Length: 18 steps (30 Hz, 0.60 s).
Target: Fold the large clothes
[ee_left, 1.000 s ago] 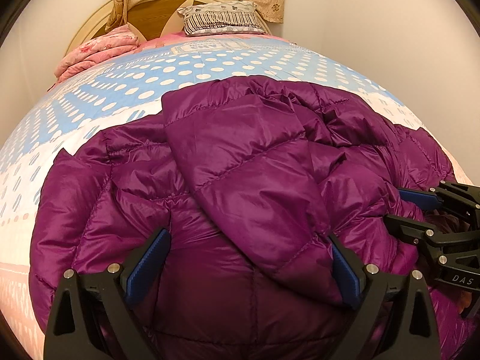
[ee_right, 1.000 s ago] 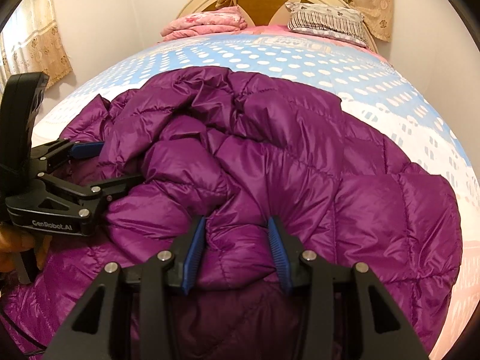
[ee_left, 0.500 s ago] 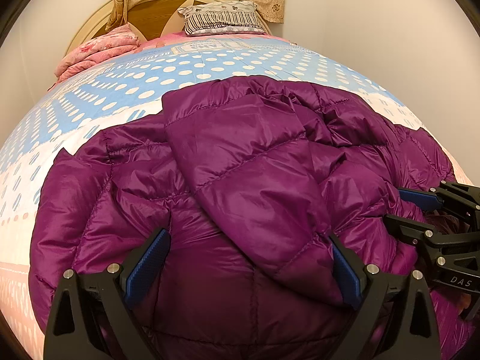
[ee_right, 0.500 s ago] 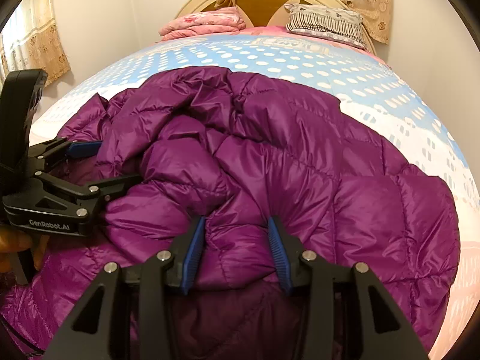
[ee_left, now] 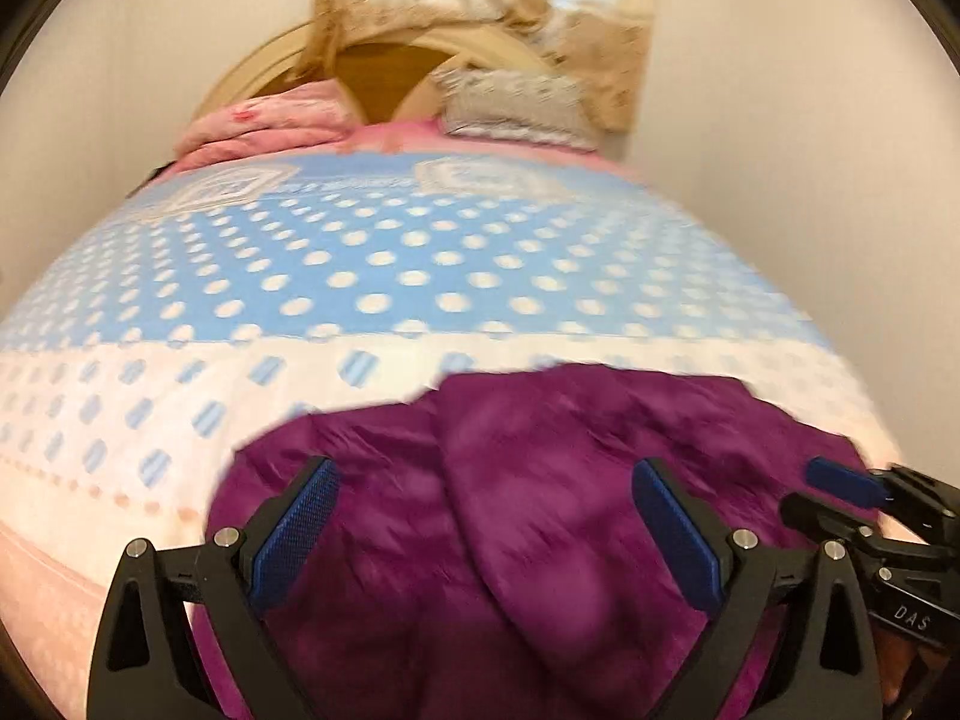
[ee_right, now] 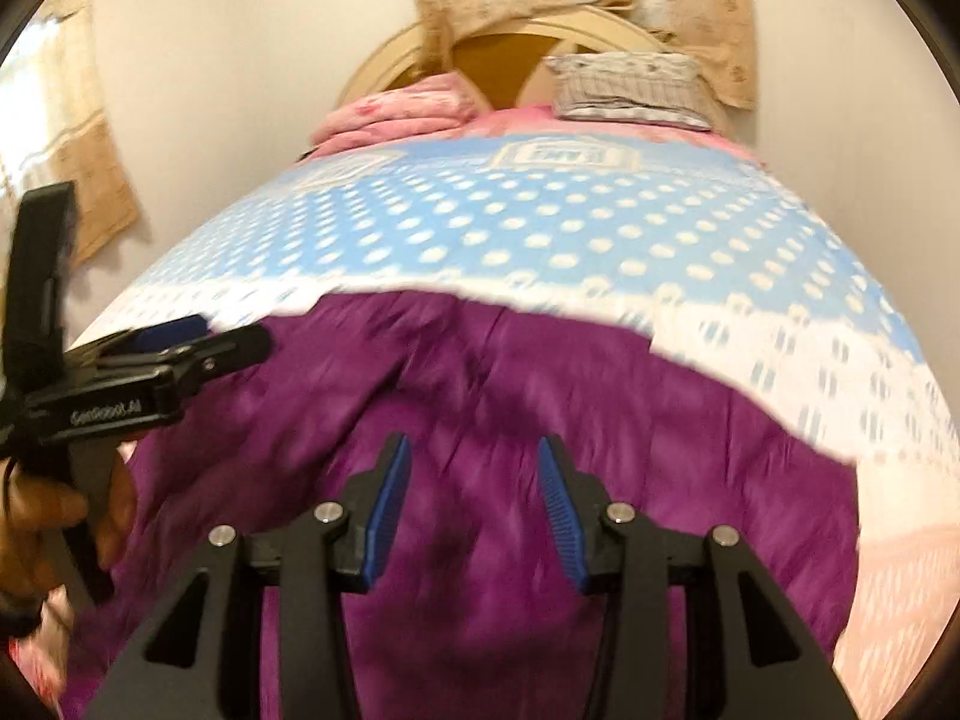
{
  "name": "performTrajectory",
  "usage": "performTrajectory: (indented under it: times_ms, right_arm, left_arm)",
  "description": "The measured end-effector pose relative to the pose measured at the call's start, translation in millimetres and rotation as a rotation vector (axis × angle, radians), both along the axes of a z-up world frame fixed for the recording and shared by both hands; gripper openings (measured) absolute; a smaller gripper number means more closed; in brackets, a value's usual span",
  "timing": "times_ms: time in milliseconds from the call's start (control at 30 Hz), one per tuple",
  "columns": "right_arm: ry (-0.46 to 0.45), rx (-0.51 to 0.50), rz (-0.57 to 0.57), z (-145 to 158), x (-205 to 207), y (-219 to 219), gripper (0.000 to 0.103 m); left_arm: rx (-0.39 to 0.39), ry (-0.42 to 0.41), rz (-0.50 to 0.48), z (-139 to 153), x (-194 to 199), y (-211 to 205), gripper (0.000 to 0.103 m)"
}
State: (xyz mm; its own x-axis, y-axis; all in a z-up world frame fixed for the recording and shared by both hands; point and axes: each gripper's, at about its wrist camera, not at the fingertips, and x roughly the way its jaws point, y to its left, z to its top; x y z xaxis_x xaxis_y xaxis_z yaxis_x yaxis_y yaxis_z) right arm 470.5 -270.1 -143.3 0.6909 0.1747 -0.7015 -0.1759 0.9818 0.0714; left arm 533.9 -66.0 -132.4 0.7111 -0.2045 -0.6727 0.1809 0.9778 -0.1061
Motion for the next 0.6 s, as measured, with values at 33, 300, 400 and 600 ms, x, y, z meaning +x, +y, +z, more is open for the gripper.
performTrajectory:
  times_ms: [33,300,400,600]
  right_arm:
    - [0.012,-0.022,-0.031,-7,11,0,0.048]
    - [0.11,0.002,-0.093,-60,45,-13,0.048]
    - [0.136,-0.024,-0.073,-56,54,-15,0.047]
    - [0.053,0.045,-0.116,1,-2,-48,0.084]
  left_arm:
    - [0.051,0.015,0.031,-7,11,-5,0.098]
    - [0.117,0.12,0.06,-73,34,-10,0.1]
    - [0.122,0.157,0.052,-75,41,-12,0.101]
    - [0.119,0.062,0.018,-2,-5,11,0.101]
